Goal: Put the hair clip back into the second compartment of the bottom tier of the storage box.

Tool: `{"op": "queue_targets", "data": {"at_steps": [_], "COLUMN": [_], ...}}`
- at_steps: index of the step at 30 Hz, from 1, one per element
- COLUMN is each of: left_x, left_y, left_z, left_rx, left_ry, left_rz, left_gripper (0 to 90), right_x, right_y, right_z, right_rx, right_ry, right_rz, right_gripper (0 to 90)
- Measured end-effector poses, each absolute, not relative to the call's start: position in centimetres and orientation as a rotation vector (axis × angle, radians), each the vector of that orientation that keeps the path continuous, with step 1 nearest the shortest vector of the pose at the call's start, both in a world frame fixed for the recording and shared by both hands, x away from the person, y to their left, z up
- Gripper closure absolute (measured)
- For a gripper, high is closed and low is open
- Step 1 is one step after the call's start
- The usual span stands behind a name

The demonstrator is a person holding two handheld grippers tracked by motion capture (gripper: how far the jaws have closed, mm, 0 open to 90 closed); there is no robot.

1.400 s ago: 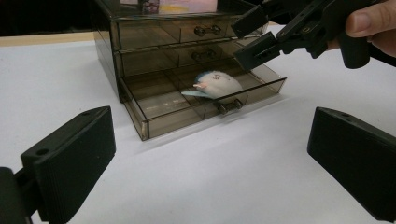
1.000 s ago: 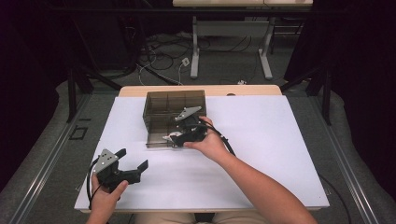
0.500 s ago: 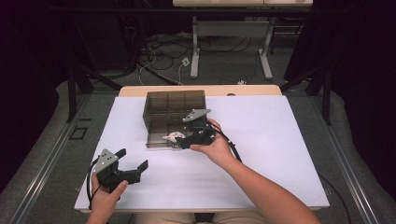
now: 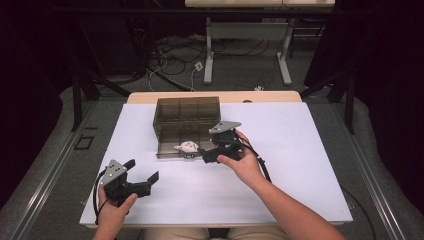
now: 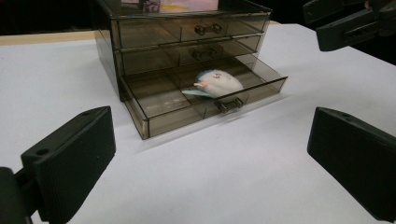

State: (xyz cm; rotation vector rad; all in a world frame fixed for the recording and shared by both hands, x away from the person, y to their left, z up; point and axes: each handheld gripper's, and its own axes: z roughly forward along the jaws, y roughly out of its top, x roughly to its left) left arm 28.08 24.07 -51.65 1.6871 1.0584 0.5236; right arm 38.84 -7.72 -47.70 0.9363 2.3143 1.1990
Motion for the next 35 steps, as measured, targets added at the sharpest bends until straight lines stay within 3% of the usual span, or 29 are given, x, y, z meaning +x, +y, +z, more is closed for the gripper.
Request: {"op": "queue_targets", "data": {"at_steps": [24,35], "left_x": [28.2,28.3], "left_y": [24.2,24.2], "left_z": [-51.7,-51.7], "left_rx": [1.672,1.675], "left_ry": [1.076,1.071], "left_rz": [0.518,0.529], "left_gripper": [1.6,1.7], "right_x": [35.2,33.6], "right_y": [-13.0,-15.7], "right_z": [-50.2,-51.4], "right_rx": [0.993,1.046], "right_ry": [2.25,2.214], "right_rz": [1.24,1.239], "right_gripper": [0.0,0.0]}}
